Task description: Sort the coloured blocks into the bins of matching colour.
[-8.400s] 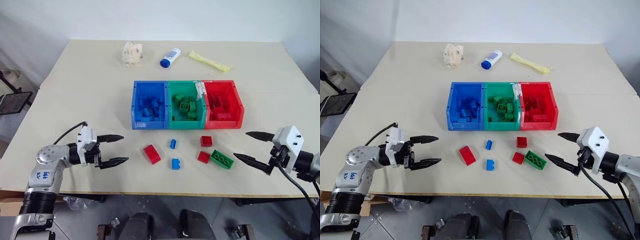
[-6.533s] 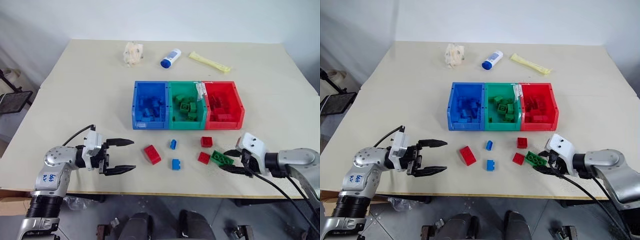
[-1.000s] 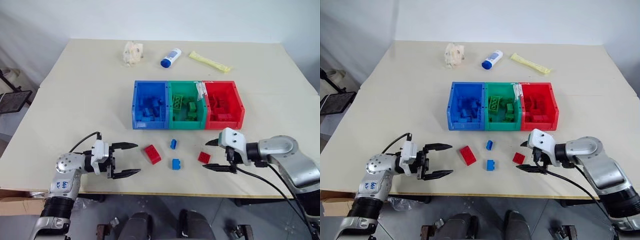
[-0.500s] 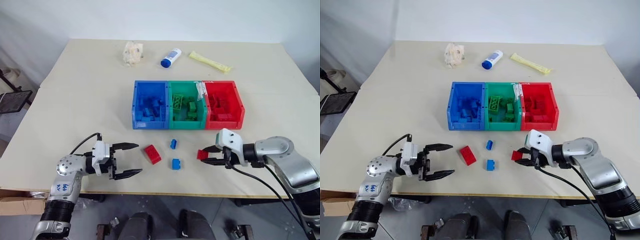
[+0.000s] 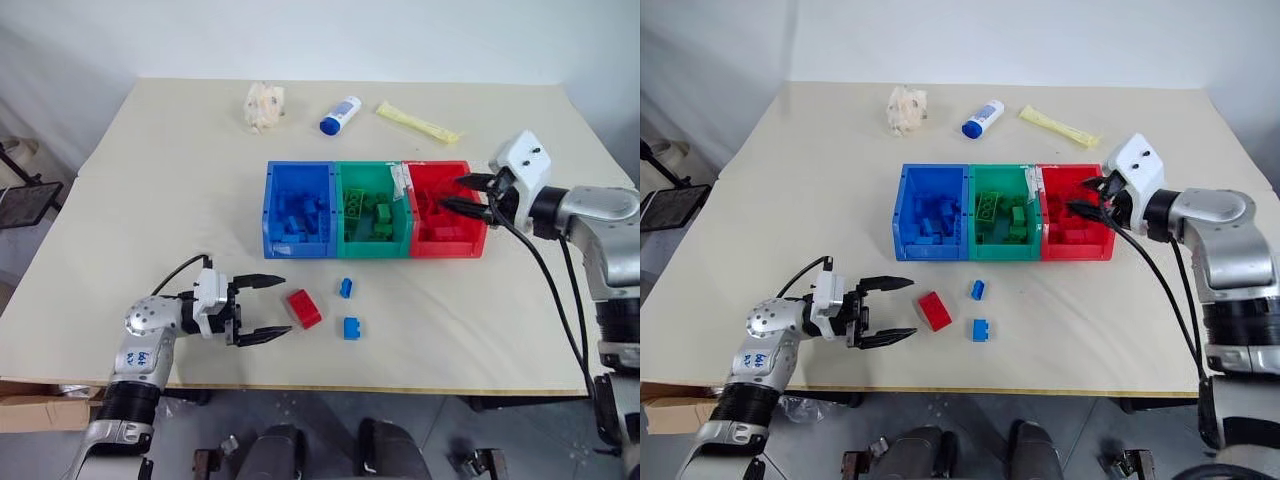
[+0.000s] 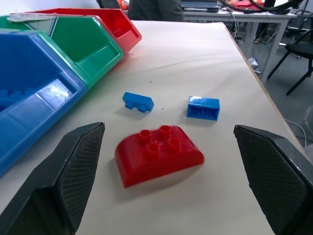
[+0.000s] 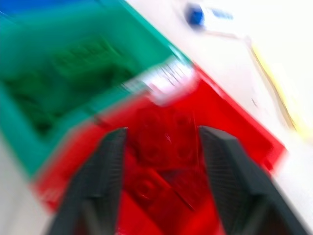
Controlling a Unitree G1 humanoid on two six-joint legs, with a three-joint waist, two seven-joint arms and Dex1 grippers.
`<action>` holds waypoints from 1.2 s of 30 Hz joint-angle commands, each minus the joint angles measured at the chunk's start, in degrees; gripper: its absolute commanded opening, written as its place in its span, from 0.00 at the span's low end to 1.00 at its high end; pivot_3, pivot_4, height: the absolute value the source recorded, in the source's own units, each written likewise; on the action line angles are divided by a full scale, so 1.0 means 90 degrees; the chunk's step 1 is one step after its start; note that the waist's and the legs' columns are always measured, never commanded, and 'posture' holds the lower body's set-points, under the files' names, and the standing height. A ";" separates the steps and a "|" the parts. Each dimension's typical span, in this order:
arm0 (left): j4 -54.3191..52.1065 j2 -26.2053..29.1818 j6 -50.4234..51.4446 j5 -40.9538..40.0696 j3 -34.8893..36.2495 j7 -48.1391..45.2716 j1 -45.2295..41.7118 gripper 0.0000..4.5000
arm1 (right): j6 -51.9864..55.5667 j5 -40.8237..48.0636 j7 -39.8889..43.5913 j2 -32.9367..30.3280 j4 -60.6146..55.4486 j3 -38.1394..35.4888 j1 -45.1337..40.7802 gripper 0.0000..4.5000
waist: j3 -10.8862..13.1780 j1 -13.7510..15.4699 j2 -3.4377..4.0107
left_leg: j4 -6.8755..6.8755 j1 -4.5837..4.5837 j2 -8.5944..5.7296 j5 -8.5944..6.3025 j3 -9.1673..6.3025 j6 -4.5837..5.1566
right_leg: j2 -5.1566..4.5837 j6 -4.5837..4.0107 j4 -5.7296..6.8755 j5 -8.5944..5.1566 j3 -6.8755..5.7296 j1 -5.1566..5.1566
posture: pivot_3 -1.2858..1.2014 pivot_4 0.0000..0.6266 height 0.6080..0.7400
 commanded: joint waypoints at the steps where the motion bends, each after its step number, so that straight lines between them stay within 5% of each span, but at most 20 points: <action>1: 0.0115 -0.0019 -0.0152 -0.0004 0.0009 -0.0098 -0.0127 1.00 | -0.0316 -0.0101 -0.0014 0.0067 0.0107 -0.0011 -0.0179 0.86 | 0.0000 -0.0016 0.0000 | 0.0000 -0.0003 0.0000 0.0000 0.0004 0.0000 | 0.0002 0.0000 0.0003 0.0000 0.0000 -0.0005 | 0.52 0.24 1.00; 3: 0.0215 -0.0017 -0.0194 0.0003 0.0008 -0.0133 -0.0225 1.00 | -0.0358 -0.0113 -0.0003 0.0077 0.0081 -0.0019 -0.0156 0.99 | 0.0000 -0.0030 0.0000 | -0.0001 -0.0005 0.0000 0.0001 0.0007 0.0002 | 0.0002 0.0000 0.0005 0.0000 -0.0002 -0.0008 | 0.52 0.24 1.00; 8: 0.0356 -0.0006 -0.0271 0.0004 0.0019 -0.0204 -0.0305 1.00 | -0.0293 0.0223 0.0526 -0.0142 -0.0571 -0.0153 0.0288 0.99 | 0.0000 -0.0028 0.0000 | 0.0000 -0.0008 0.0000 0.0003 0.0007 0.0006 | 0.0002 0.0000 0.0004 0.0000 -0.0002 -0.0008 | 0.52 0.24 1.00; 19: 0.0340 0.0099 -0.0283 0.0001 0.0055 -0.0289 -0.0225 1.00 | -0.0811 0.0959 0.2503 -0.1566 -0.2276 -0.0846 0.2978 0.99 | 0.0000 0.0052 0.0000 | 0.0006 -0.0008 -0.0001 0.0004 0.0004 0.0009 | 0.0000 0.0002 -0.0001 0.0001 -0.0004 0.0000 | 0.52 0.24 1.00; 25: 0.0207 0.0237 -0.0219 -0.0020 0.0090 -0.0293 -0.0121 1.00 | -0.0984 0.1085 0.2615 -0.1927 -0.2283 -0.1326 0.3639 0.99 | 0.0001 0.0017 -0.0001 | 0.0009 -0.0002 -0.0002 0.0004 0.0008 0.0009 | -0.0002 0.0002 -0.0003 0.0001 -0.0002 0.0006 | 0.52 0.24 1.00; 30: -0.1268 0.0711 0.0539 0.0082 0.0054 0.0187 0.0716 1.00 | -0.0853 0.1558 0.2783 -0.1787 -0.2489 -0.1531 0.3753 0.99 | 0.0001 -0.0020 -0.0002 | 0.0002 0.0010 0.0017 -0.0002 0.0009 -0.0003 | -0.0012 0.0000 -0.0003 0.0000 0.0010 0.0007 | 0.52 0.24 1.00; 36: -0.3284 0.1053 0.1938 0.0538 0.0377 0.2022 0.1776 1.00 | -0.0865 0.1865 0.3083 -0.1762 -0.2369 -0.1481 0.3678 0.99 | 0.0006 0.0044 0.0002 | 0.0001 0.0021 0.0018 -0.0004 -0.0019 -0.0004 | -0.0022 -0.0001 -0.0049 0.0000 0.0038 0.0048 | 0.52 0.24 1.00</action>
